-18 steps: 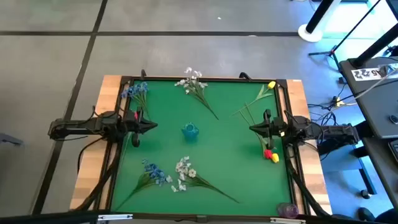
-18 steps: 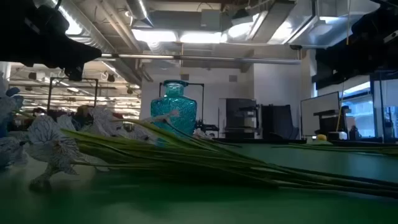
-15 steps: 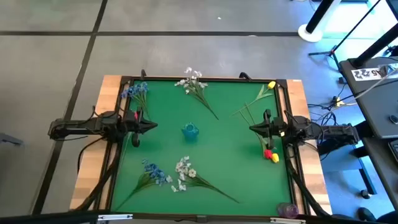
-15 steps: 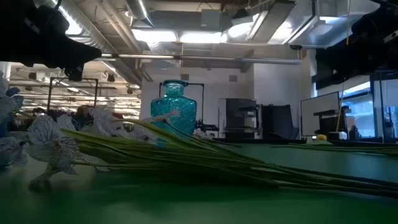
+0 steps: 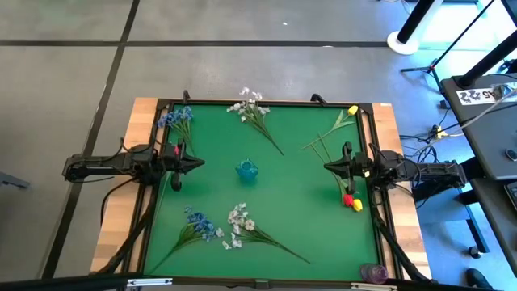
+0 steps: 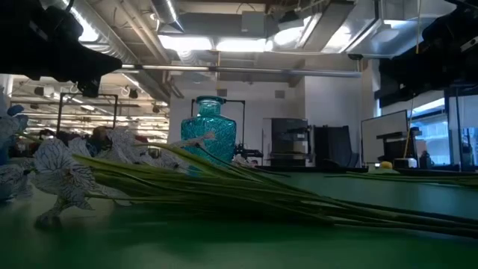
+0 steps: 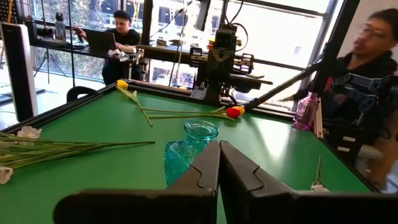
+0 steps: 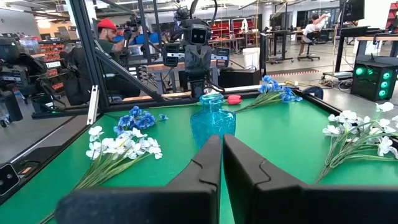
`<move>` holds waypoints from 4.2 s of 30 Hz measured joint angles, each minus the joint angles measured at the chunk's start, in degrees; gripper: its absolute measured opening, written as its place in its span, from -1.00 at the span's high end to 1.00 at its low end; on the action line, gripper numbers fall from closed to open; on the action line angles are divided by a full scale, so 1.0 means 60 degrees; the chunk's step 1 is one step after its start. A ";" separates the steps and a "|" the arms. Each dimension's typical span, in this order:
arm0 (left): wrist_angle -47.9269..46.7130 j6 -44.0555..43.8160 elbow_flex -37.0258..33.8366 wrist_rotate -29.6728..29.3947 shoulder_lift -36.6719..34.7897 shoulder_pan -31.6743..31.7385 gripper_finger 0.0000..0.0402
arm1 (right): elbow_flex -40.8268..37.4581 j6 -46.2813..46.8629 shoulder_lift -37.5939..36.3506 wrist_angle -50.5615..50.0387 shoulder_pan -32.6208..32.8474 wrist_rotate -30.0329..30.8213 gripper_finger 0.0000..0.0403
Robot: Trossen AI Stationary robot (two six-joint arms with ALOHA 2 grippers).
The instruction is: Sort flowers into vase by color
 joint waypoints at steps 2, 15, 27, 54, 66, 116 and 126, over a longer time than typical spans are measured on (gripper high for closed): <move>0.0002 0.0000 0.0000 0.0000 0.0003 0.0000 1.00 | 0.0003 0.0000 -0.0001 0.0003 -0.0001 0.0000 0.91; 0.0000 0.0000 0.0000 0.0001 0.0001 0.0000 1.00 | 0.0001 0.0002 0.0003 0.0001 -0.0001 0.0000 0.91; 0.0003 0.0000 0.0002 -0.0001 0.0001 0.0000 1.00 | 0.0003 0.0004 0.0003 0.0003 0.0003 0.0000 0.91; 0.0002 0.0000 0.0002 -0.0001 0.0000 0.0000 1.00 | -0.0001 0.0100 0.0001 0.0010 0.0001 0.0000 0.91; 0.0003 0.0000 0.0001 -0.0001 0.0000 0.0000 1.00 | 0.0479 0.0754 0.0781 0.0131 0.0000 0.0248 0.91; 0.0000 0.0000 0.0002 -0.0001 0.0003 0.0000 1.00 | 0.4965 1.0261 1.0950 -0.8980 0.1376 -0.1343 0.35; 0.0468 -0.0262 -0.0004 0.0002 0.0003 0.0000 1.00 | 0.4683 1.0026 1.0946 -0.8511 0.1380 -0.0841 0.72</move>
